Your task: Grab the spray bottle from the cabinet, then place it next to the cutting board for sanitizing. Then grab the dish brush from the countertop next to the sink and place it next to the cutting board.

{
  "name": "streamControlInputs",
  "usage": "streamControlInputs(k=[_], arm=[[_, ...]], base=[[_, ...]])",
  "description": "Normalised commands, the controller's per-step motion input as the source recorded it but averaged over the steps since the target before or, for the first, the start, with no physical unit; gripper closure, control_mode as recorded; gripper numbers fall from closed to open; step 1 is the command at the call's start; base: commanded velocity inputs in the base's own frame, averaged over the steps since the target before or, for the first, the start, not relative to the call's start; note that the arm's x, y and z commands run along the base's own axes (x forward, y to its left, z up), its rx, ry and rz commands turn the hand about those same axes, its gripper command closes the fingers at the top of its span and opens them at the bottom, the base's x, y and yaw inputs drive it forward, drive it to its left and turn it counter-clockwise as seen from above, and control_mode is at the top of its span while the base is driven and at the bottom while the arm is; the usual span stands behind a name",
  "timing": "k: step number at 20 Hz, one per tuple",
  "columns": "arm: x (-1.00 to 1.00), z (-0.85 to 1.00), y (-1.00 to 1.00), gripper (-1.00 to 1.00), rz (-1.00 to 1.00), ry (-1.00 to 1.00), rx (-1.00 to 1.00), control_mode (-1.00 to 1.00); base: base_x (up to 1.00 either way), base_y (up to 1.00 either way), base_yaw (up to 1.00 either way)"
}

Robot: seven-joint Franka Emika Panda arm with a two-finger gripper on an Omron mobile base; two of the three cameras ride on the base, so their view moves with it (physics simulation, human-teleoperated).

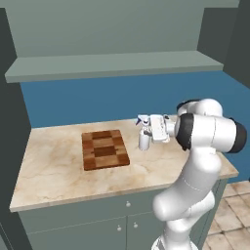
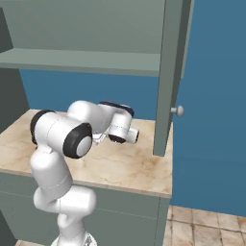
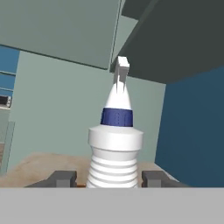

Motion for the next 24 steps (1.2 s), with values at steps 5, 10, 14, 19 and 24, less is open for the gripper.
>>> streamControlInputs(k=[5,10,14,19,24], arm=[[0.04,-0.27,0.00,1.00,0.00,0.00,0.00,-1.00],[0.04,-0.28,0.00,1.00,0.00,0.00,0.00,-1.00],[0.05,-0.30,0.00,1.00,0.00,0.00,0.00,-1.00],[0.02,-0.34,0.00,1.00,0.00,0.00,0.00,-1.00],[0.01,-0.38,0.00,-1.00,0.00,0.00,0.00,-1.00]], base=[[0.00,0.00,0.00],[0.00,0.00,0.00],[0.00,0.00,0.00],[0.00,0.00,0.00],[0.00,0.00,0.00]])
